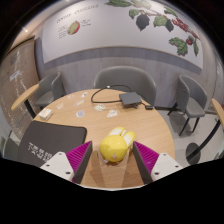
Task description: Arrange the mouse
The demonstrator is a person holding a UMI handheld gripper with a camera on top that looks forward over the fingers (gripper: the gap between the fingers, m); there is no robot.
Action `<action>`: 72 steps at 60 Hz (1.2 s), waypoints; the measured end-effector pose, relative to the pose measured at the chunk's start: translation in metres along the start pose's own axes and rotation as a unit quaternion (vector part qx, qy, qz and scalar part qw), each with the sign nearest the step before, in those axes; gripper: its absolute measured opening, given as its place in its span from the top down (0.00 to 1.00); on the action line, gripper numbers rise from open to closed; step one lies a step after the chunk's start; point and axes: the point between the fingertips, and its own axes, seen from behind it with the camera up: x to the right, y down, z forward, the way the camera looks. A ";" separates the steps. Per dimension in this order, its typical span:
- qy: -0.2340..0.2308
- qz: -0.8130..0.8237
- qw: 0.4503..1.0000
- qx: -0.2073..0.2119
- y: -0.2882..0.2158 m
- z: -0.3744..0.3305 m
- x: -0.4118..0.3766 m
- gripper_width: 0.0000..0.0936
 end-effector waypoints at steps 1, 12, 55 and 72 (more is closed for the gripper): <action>0.002 -0.001 1.000 -0.001 -0.002 0.003 0.000 0.12; 0.012 -0.015 0.999 0.029 -0.018 0.027 -0.005 0.48; -0.051 0.006 0.998 0.034 0.031 -0.026 -0.240 0.62; -0.128 -0.044 0.991 0.016 0.035 -0.052 -0.239 0.07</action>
